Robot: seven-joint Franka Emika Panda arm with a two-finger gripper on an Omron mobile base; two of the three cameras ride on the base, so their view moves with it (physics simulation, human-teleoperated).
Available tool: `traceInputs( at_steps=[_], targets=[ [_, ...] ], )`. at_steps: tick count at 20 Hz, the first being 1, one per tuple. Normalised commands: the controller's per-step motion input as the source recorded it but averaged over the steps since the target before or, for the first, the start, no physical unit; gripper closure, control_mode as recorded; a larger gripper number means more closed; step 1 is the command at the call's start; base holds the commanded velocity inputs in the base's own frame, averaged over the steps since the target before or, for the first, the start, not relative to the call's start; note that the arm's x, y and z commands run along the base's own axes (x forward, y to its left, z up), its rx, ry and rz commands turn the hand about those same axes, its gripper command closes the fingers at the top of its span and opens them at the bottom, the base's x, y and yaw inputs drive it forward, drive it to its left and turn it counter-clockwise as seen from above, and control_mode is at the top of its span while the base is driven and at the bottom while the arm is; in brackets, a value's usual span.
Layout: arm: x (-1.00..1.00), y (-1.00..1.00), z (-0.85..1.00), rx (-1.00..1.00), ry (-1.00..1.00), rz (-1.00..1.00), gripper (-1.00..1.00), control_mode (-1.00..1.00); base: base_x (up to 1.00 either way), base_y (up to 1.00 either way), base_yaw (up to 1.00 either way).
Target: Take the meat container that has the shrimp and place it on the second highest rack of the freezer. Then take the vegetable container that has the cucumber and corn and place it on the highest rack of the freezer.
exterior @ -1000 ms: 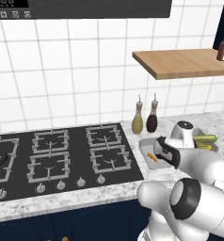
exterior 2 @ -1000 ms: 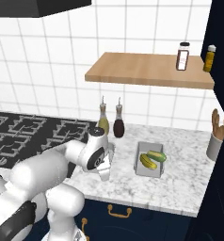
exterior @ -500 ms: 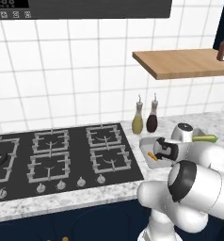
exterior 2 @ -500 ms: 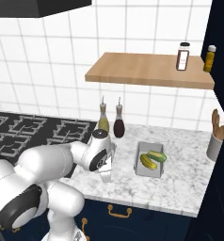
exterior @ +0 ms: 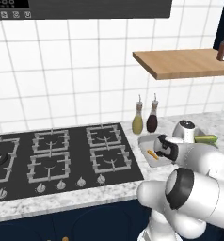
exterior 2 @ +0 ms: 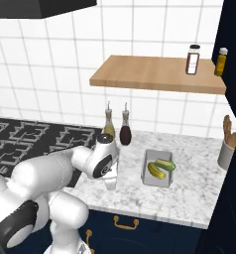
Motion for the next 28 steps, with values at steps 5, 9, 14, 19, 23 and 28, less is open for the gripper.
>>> traceInputs(
  at_steps=[5, 9, 14, 19, 23, 28],
  targets=[
    [-0.42, 0.0, 0.94, 0.0, -0.22, 0.0, 1.0, -1.0, 0.0, 0.0, 0.0],
    [-0.61, 0.0, 1.0, 0.0, -0.15, 0.0, 1.0, -1.0, 0.0, 0.0, 0.0],
    [-0.8, 0.0, 1.0, 0.0, 0.03, 0.0, 1.0, -1.0, 0.0, 0.0, 0.0],
    [-0.61, 0.0, 1.0, 0.03, 0.16, 0.0, 1.0, -1.0, 0.0, 0.0, 0.0],
    [-0.08, 0.07, 1.0, 0.06, 0.26, 0.09, 1.0, -1.0, 0.0, 0.0, 0.0],
    [-0.29, 0.37, 1.0, 0.01, 0.27, 0.2, 1.0, -1.0, 0.0, 0.0, 0.0]
  ],
)
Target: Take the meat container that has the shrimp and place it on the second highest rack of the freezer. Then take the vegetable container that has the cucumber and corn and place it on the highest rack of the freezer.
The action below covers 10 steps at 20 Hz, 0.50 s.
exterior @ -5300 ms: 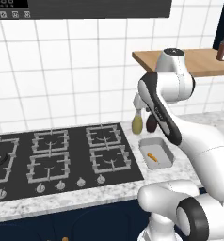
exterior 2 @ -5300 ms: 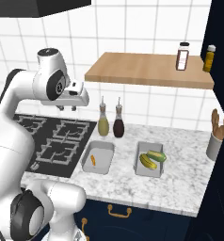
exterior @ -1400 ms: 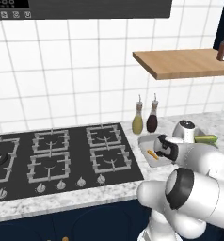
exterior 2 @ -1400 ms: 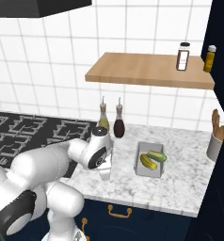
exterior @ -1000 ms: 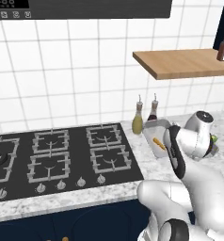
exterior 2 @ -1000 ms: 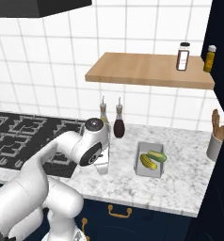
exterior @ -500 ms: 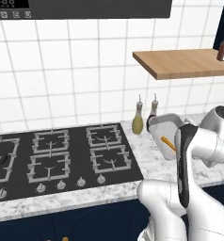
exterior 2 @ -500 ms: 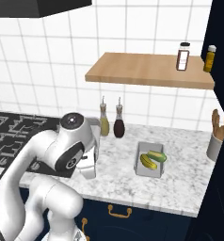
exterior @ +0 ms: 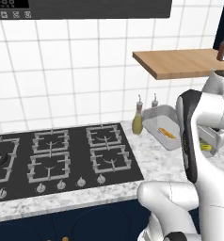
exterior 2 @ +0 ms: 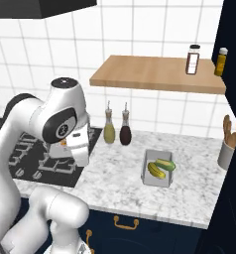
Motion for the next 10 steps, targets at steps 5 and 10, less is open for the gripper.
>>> traceInputs(
  at_steps=[5, 10],
  targets=[
    [-0.64, 0.4, 0.56, 0.0, -0.01, 0.13, 1.0, -1.0, 0.0, 0.0, 0.0],
    [-0.55, 0.37, 0.01, 0.0, -0.07, 0.0, 1.0, -1.0, 0.0, 0.0, 0.0]
  ],
)
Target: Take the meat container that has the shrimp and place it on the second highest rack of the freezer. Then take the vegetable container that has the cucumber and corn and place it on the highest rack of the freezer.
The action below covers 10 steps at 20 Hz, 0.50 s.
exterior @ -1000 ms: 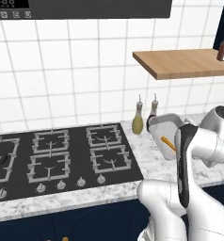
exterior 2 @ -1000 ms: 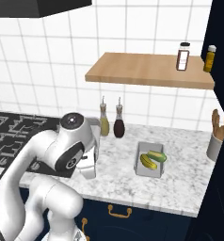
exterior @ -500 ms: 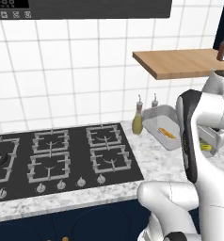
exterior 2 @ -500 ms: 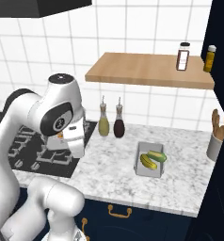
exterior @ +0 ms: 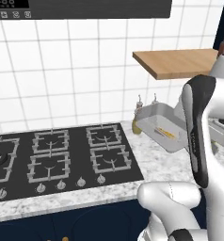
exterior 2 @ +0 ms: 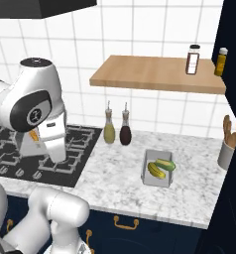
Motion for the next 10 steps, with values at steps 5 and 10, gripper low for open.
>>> traceInputs(
  at_steps=[5, 10],
  targets=[
    [-0.16, 0.08, 0.0, 0.0, -0.02, 0.0, 1.0, -1.0, 0.0, 0.0, 0.0],
    [0.0, 0.0, 0.0, 0.0, 0.0, 0.0, 1.0, 1.0, -0.09, 0.58, -0.07]
  ],
)
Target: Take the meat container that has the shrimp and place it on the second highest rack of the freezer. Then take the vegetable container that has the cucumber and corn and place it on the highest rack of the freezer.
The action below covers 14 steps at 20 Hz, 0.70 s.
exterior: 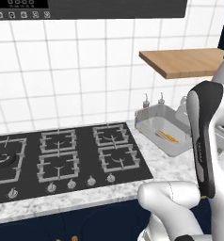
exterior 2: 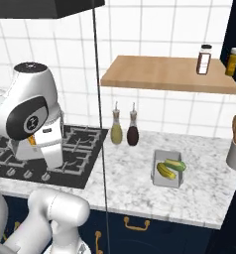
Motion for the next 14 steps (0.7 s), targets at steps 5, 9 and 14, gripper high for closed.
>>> traceInputs(
  at_steps=[5, 9, 14],
  targets=[
    [0.0, 0.0, 0.0, 0.0, 0.0, 0.0, 1.0, 1.0, 0.0, 1.0, -0.27],
    [0.0, 0.0, 0.0, 0.0, 0.0, 0.0, 1.0, 1.0, -0.48, 0.85, -0.51],
    [0.0, 0.0, 0.0, 0.0, 0.0, 0.0, 1.0, 1.0, -0.97, 0.4, -0.71]
  ],
)
